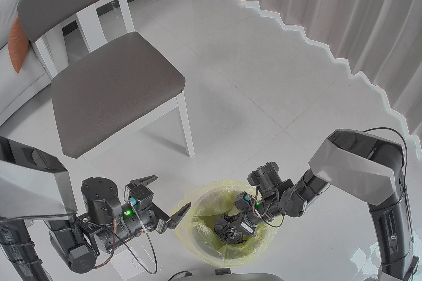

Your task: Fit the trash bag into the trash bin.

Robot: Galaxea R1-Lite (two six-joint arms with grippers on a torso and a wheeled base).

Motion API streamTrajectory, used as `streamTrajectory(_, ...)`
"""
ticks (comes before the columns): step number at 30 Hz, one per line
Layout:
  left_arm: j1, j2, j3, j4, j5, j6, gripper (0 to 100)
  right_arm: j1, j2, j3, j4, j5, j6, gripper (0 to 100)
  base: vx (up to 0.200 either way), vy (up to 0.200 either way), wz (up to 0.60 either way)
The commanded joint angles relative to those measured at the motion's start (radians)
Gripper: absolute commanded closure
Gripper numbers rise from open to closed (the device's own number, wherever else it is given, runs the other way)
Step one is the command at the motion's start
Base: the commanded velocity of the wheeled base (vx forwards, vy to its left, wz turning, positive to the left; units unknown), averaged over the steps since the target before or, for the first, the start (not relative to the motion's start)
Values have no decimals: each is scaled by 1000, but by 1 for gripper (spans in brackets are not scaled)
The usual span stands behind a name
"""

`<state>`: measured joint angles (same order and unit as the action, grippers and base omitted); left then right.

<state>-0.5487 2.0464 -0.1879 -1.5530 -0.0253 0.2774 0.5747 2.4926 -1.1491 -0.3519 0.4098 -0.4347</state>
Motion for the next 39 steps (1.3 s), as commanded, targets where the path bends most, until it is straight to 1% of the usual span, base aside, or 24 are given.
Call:
streamTrajectory(1,0,1,-1,-18,1,0,0,1,16,-15,5,0,-1,100,0,0,0)
streamTrajectory(5,0,-2,-1,-18,2,0,0,1,16,-15,8,1,-1,100,0,0,0)
streamTrajectory(6,0,-2,-1,-18,2,0,0,1,16,-15,8,0,-1,0,0,0,0)
streamTrajectory(21,1,-23,2,-18,5,0,0,1,8,-3,8,0,-1,0,0,0,0)
streamTrajectory(25,1,-8,2,-13,10,2,0,-1,-26,28,4,1,-3,0,0,0,0)
streamTrajectory(26,3,31,-5,-4,16,3,0,-7,-87,66,1,1,-9,0,0,0,0)
streamTrajectory(28,12,90,-21,-4,30,9,0,-9,-146,103,-2,1,-13,0,0,0,0)
streamTrajectory(30,43,170,-44,-6,38,40,0,-21,-235,144,-4,6,-13,0,0,0,0)
streamTrajectory(31,49,181,-48,-6,38,49,0,-24,-247,151,-4,7,-13,0,0,0,0)
streamTrajectory(32,82,229,-78,-7,35,85,0,-38,-324,178,-4,20,-10,0,0,0,0)
streamTrajectory(33,113,275,-113,-4,31,106,0,-61,-412,209,-2,41,-4,0,0,0,0)
streamTrajectory(34,121,296,-127,-2,31,108,0,-76,-455,224,-4,53,-3,0,0,0,0)
streamTrajectory(38,147,356,-153,11,31,117,0,-156,-584,261,-4,61,22,0,0,0,0)
streamTrajectory(39,154,370,-162,24,31,126,0,-196,-624,267,-4,64,42,0,0,0,0)
